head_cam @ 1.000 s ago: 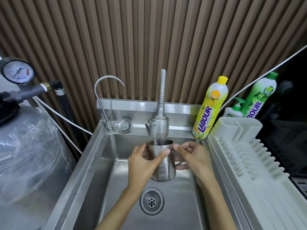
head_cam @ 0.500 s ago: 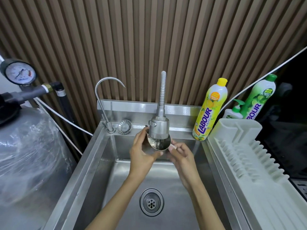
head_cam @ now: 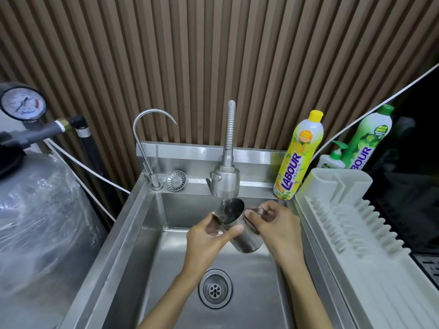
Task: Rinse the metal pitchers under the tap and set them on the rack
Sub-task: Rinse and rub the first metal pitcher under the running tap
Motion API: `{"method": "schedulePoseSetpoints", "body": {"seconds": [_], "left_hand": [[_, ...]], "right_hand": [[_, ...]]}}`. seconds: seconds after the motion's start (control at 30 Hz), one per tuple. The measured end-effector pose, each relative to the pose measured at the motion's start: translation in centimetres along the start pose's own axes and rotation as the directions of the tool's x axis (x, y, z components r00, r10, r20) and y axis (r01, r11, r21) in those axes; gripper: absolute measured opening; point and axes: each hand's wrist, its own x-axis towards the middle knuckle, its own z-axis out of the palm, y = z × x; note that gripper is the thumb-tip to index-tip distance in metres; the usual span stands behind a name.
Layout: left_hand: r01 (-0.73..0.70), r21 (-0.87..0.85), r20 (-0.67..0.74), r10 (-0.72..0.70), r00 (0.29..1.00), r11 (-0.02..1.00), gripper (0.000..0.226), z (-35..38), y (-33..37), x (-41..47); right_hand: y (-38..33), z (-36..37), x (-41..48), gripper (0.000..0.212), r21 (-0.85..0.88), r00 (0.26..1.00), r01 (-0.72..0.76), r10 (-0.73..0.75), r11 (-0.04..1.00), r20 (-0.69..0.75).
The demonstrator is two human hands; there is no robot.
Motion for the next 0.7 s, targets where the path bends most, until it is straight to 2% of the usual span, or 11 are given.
{"method": "schedulePoseSetpoints", "body": {"seconds": [0.07, 0.13, 0.2, 0.23, 0.3, 0.37, 0.4, 0.47, 0.53, 0.63, 0.7], "left_hand": [[0.009, -0.157, 0.043, -0.003, 0.999, 0.988, 0.036, 0.6, 0.2, 0.3], [-0.034, -0.265, 0.015, 0.039, 0.999, 0.964, 0.051, 1.0, 0.5, 0.9], [-0.110, -0.293, -0.042, 0.102, 0.994, 0.950, 0.069, 0.8, 1.0, 1.8], [-0.150, -0.277, -0.076, 0.134, 0.988, 0.949, 0.077, 0.5, 1.2, 2.2], [-0.232, -0.153, -0.116, 0.216, 0.970, 0.961, 0.088, -0.3, 1.8, 2.6], [-0.299, 0.025, -0.108, 0.300, 0.948, 0.954, 0.091, -1.0, 2.8, 2.3], [-0.324, 0.106, -0.105, 0.334, 0.937, 0.940, 0.093, -1.3, 3.0, 2.0], [-0.345, 0.258, -0.125, 0.385, 0.914, 0.903, 0.090, -1.8, 3.3, 1.6], [-0.316, 0.351, -0.166, 0.391, 0.905, 0.881, 0.088, -2.0, 3.2, 1.0], [-0.215, 0.337, -0.229, 0.301, 0.926, 0.917, 0.083, -2.1, 2.9, 0.2], [-0.165, 0.299, -0.213, 0.235, 0.949, 0.940, 0.072, -1.9, 2.3, 0.0]], "right_hand": [[-0.4, 0.0, -0.1, 0.033, 0.049, 0.997, 0.077, -0.076, 0.996, -0.029], [-0.4, 0.2, 0.2, 0.028, 0.247, 0.996, 0.083, -0.084, 0.966, -0.008], [0.1, 0.8, 0.6, 0.025, 0.465, 0.996, 0.033, -0.070, 0.885, 0.062], [0.4, 1.3, 0.9, 0.025, 0.577, 0.993, -0.017, -0.055, 0.817, 0.108], [1.2, 2.4, 1.1, 0.024, 0.779, 0.973, -0.167, -0.028, 0.604, 0.231], [1.6, 3.6, 1.0, 0.021, 0.865, 0.939, -0.304, -0.030, 0.399, 0.344], [1.8, 4.0, 0.8, 0.022, 0.869, 0.924, -0.348, -0.028, 0.353, 0.381], [1.9, 4.3, 0.3, 0.020, 0.839, 0.899, -0.403, -0.013, 0.366, 0.437], [1.7, 3.9, -0.1, 0.016, 0.780, 0.889, -0.414, 0.025, 0.469, 0.457], [0.9, 2.3, -0.1, 0.016, 0.648, 0.901, -0.383, 0.113, 0.658, 0.418], [0.3, 1.1, 0.1, 0.020, 0.540, 0.920, -0.347, 0.164, 0.767, 0.357]]}}
